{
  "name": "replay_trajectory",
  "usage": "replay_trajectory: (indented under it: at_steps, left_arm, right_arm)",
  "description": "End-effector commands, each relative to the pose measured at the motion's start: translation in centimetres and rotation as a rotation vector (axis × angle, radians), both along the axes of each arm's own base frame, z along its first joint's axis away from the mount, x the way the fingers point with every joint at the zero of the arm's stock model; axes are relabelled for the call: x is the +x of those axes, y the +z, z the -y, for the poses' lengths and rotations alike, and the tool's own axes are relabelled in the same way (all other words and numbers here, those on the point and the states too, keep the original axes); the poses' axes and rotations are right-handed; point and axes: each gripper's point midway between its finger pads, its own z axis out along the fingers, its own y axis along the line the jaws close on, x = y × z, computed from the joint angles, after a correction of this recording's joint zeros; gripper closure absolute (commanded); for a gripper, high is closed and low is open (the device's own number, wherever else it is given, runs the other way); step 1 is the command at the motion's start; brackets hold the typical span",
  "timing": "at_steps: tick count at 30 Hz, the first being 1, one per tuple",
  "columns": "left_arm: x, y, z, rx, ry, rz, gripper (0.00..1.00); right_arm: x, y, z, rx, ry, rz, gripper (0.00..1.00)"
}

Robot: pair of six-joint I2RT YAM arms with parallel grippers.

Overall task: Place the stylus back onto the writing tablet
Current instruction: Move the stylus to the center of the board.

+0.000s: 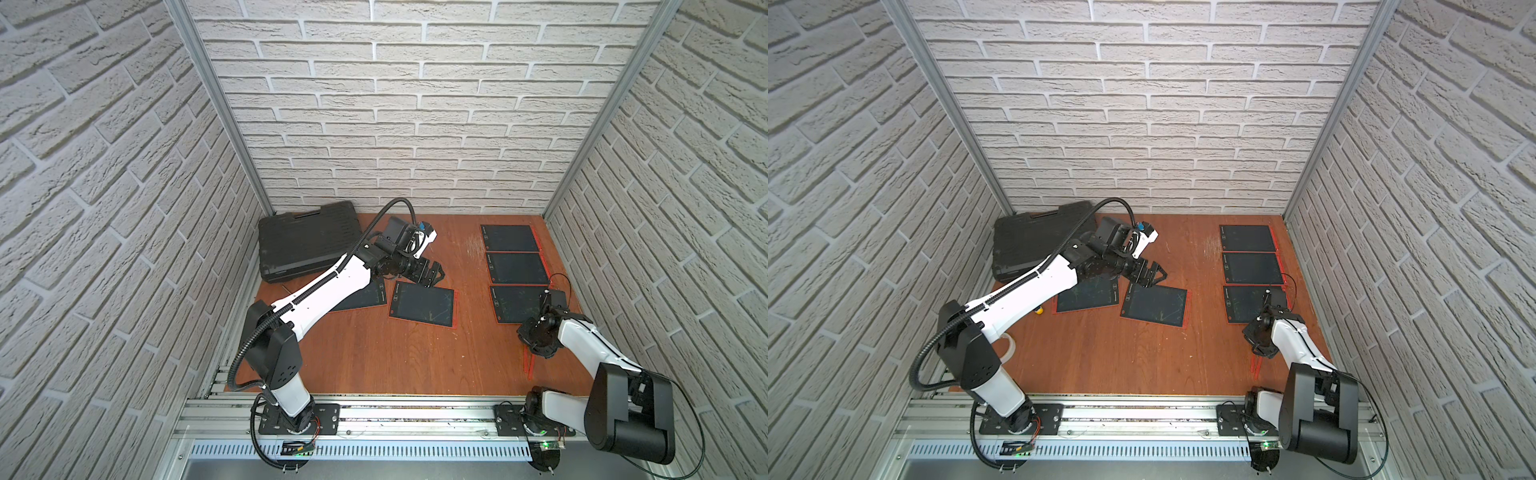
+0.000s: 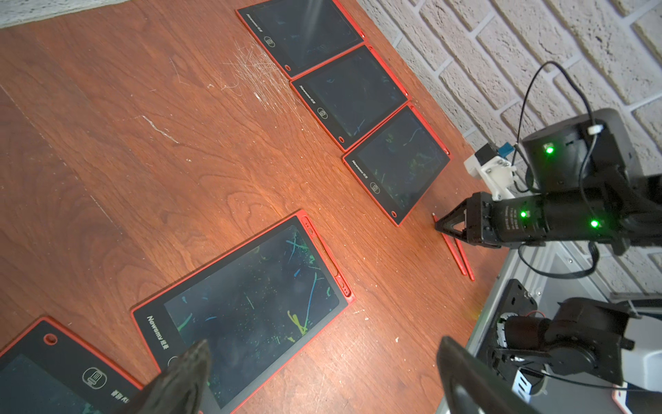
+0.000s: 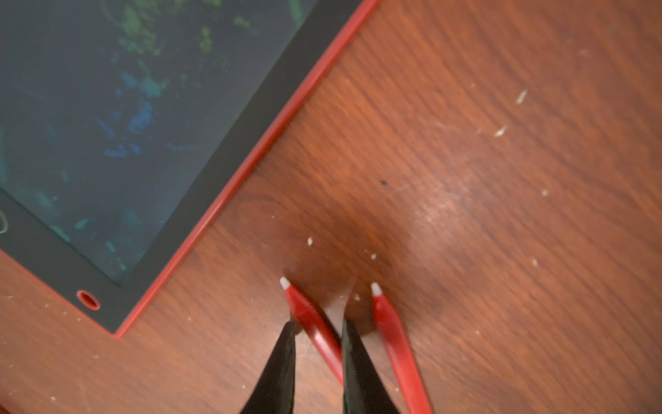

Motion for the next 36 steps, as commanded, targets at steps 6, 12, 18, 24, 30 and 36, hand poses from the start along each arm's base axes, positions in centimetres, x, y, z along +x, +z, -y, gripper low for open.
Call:
replay_trajectory:
  at_steps: [6, 12, 18, 24, 30, 36]
  left_arm:
    - [0.4, 1.4, -0.4, -0.040, 0.010, 0.017, 0.02]
    - [0.4, 1.5, -0.5, -0.041, 0.013, 0.018, 0.02]
    - [0.5, 1.4, -0.6, -0.031, 0.018, 0.020, 0.02]
    - [0.9, 1.2, -1.0, -0.015, 0.046, 0.018, 0.02]
    - [1.1, 1.2, -1.3, -0.005, 0.061, 0.024, 0.02]
    - [1.1, 1.2, -1.4, -0.001, 0.063, 0.027, 0.02]
  right_arm:
    - [0.0, -0.4, -3.6, 0.026, 0.092, -0.001, 0.79]
    - [0.6, 0.1, -6.1, 0.009, 0.165, 0.007, 0.80]
    - [1.3, 0.8, -9.1, 0.018, 0.235, 0.040, 0.82]
    - [2.1, 1.1, -13.7, 0.045, 0.314, 0.074, 0.82]
    - [3.1, 1.1, -19.3, 0.065, 0.373, 0.115, 0.82]
    - [4.0, 1.9, -23.3, 0.036, 0.485, 0.129, 0.83]
